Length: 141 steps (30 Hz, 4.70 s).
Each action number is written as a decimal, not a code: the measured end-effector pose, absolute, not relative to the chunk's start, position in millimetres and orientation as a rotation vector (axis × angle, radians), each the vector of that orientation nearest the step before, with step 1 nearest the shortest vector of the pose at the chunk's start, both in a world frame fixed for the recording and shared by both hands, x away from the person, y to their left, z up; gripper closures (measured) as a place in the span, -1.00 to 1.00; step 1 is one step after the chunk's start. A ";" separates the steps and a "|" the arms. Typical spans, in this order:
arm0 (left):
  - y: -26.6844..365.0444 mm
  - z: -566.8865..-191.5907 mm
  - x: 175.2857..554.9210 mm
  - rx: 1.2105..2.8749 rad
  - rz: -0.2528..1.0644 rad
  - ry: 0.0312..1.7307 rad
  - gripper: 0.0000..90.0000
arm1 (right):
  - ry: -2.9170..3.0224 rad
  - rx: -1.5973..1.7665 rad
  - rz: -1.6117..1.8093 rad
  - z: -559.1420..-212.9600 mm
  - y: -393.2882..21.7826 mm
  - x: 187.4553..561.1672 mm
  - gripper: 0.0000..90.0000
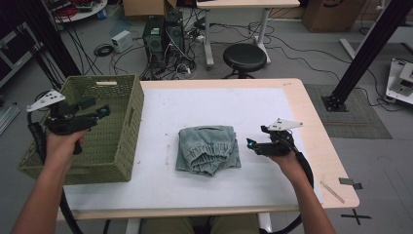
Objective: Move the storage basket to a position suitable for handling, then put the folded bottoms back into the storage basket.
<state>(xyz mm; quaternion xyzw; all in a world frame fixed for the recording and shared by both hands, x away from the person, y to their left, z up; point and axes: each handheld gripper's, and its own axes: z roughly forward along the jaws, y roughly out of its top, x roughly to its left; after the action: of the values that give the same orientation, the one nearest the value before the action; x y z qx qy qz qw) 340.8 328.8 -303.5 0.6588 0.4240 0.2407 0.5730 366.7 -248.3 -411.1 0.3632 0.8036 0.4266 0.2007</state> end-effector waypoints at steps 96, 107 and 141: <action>144.3 -395.5 363.7 1.731 0.387 1.046 -0.48 | 2.219 0.987 1.252 -403.7 -269.0 362.3 -0.51; 139.3 -427.5 366.4 1.780 0.308 1.121 -0.48 | 2.219 0.994 1.249 -406.1 -272.4 359.3 -0.51; 137.4 -455.2 369.4 1.838 0.140 1.143 -0.04 | 2.218 1.002 1.248 -405.6 -269.6 359.2 -0.51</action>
<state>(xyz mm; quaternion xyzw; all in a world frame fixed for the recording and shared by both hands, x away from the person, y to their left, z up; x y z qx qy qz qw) 369.4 137.4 -455.2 0.7492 0.4660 0.0573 0.4672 359.2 -269.6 -405.6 0.3588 0.7942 0.4470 0.2017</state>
